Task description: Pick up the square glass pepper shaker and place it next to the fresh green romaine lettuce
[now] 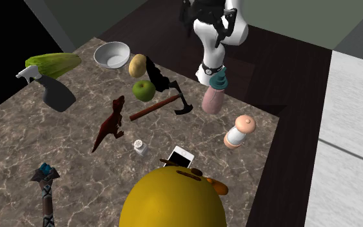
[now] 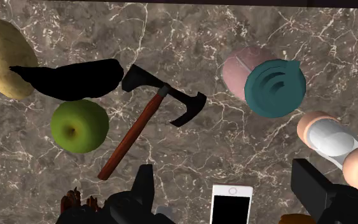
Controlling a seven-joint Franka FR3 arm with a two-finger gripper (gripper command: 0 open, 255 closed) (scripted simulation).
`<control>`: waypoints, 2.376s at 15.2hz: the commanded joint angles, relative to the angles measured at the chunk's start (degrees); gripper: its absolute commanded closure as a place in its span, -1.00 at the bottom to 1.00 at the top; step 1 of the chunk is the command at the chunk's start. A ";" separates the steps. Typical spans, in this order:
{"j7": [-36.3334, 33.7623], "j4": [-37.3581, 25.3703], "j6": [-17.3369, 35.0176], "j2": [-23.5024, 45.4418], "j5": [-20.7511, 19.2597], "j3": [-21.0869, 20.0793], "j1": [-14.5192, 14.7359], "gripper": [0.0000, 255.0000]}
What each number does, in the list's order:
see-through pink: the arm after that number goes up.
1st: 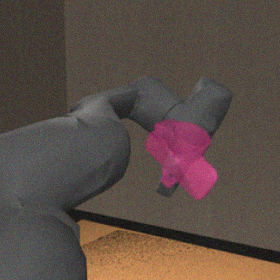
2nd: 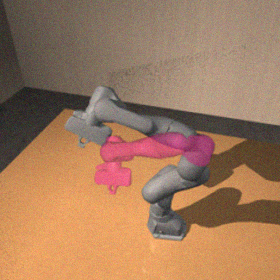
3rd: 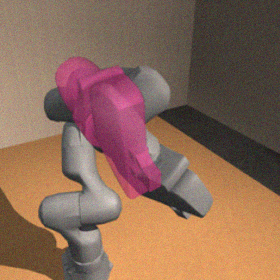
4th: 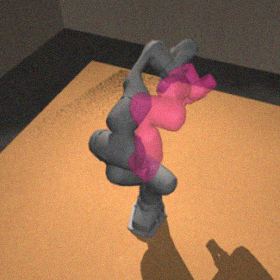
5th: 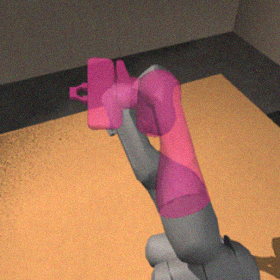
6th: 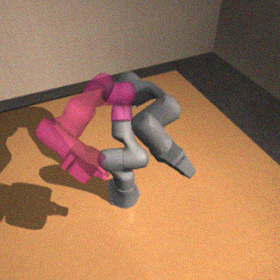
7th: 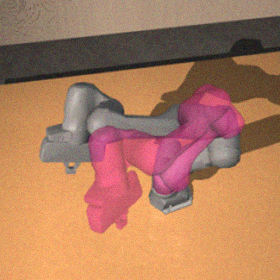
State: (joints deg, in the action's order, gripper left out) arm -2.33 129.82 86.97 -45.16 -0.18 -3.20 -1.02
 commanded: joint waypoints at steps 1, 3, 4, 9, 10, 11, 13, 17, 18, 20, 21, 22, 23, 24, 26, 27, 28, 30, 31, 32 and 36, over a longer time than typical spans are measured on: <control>0.00 0.00 0.00 0.00 0.00 0.00 0.00 -1.00; 0.43 -0.57 2.49 3.96 -0.33 0.52 -0.37 -1.00; 0.64 -0.96 3.68 5.99 -0.49 0.78 -0.54 -1.00; 1.63 -4.02 8.95 16.58 -1.10 1.97 -1.36 -1.00; 1.82 -4.85 9.86 18.76 -1.18 2.19 -1.51 -1.00; 2.01 -5.74 10.72 20.96 -1.26 2.40 -1.66 -1.00; 2.39 -7.74 12.26 25.41 -1.38 2.82 -1.95 -1.00; 3.16 -12.58 14.66 34.46 -1.46 3.58 -2.50 -1.00; 3.35 -13.97 15.11 36.75 -1.45 3.74 -2.64 -1.00; 3.73 -16.96 15.83 41.36 -1.40 4.07 -2.91 -1.00; 3.92 -18.57 16.09 43.68 -1.36 4.23 -3.05 -1.00; 4.11 -20.25 16.29 46.01 -1.30 4.37 -3.19 -1.00; 4.30 -22.01 16.43 48.36 -1.24 4.51 -3.33 -1.00; 4.49 -23.84 16.50 50.72 -1.17 4.64 -3.47 -1.00; 4.86 -27.78 16.43 55.50 -1.00 4.88 -3.78 -1.00; 5.04 -29.88 16.29 57.92 -0.91 4.98 -3.93 -1.00; 5.22 -32.08 16.08 60.37 -0.82 5.08 -4.09 -1.00; 5.55 -36.80 15.43 65.35 -0.61 5.24 -4.44 -1.00; 5.71 -39.35 14.98 67.90 -0.51 5.31 -4.62 -1.00; 5.87 -42.02 14.44 70.50 -0.41 5.37 -4.81 -1.00; 6.10 -45.34 14.86 75.01 -0.24 5.44 -5.17 -1.00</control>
State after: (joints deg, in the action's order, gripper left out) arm 3.77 84.59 101.35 29.20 -0.43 2.24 -6.16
